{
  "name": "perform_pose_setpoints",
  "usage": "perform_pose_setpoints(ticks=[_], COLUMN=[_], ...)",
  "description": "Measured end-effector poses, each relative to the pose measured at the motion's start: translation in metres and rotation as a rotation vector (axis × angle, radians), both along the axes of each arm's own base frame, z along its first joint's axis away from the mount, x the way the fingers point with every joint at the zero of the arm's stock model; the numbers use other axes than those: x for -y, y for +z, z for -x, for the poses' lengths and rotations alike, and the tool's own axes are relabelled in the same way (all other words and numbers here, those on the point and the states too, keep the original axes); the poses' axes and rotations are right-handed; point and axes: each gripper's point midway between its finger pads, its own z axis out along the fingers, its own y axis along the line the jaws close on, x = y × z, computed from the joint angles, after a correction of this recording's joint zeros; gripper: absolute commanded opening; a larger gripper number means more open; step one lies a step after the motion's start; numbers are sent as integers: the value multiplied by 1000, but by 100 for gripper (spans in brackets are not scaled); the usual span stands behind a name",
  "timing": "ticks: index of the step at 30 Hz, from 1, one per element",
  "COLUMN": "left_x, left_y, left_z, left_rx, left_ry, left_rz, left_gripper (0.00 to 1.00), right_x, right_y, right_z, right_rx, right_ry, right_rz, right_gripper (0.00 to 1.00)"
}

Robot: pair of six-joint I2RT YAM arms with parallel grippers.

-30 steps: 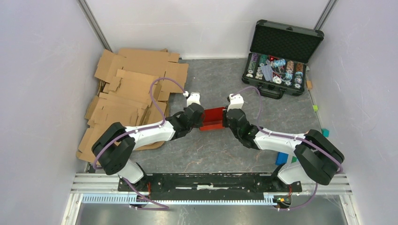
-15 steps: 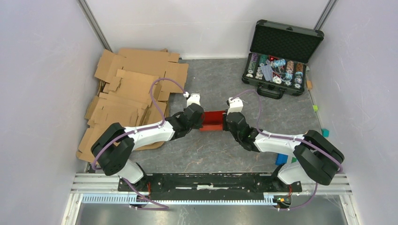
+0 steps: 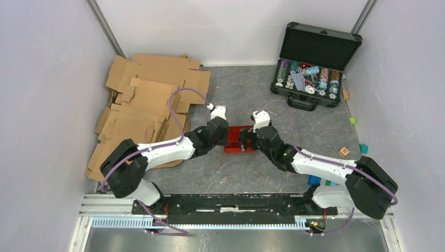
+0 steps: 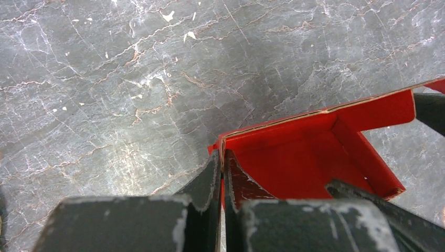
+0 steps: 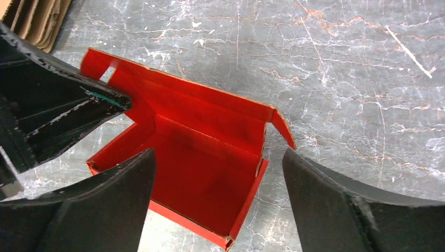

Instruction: Fold the paper box

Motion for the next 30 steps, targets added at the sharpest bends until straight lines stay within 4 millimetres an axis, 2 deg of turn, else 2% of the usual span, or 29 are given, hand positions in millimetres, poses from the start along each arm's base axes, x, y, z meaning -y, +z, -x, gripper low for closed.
perform_pose_setpoints(ticks=[9, 16, 19, 22, 26, 30], left_x=[4, 10, 11, 13, 15, 11], left_y=[2, 2, 3, 4, 5, 3], left_z=[4, 12, 16, 22, 31, 41], left_rx=[13, 33, 52, 77, 115, 148], left_ry=[-22, -49, -62, -80, -112, -130], left_rz=[-11, -31, -36, -42, -35, -14], left_gripper=[2, 2, 2, 2, 2, 2], right_x=[8, 26, 33, 35, 30, 30], right_y=[24, 53, 58, 56, 37, 17], right_z=[8, 1, -5, -8, -6, 6], right_rx=[4, 3, -2, -24, -95, -153], right_ry=[3, -80, -115, -119, -95, -67], right_rz=[-56, -203, -231, -240, -235, -233], right_gripper=[98, 98, 92, 86, 79, 72])
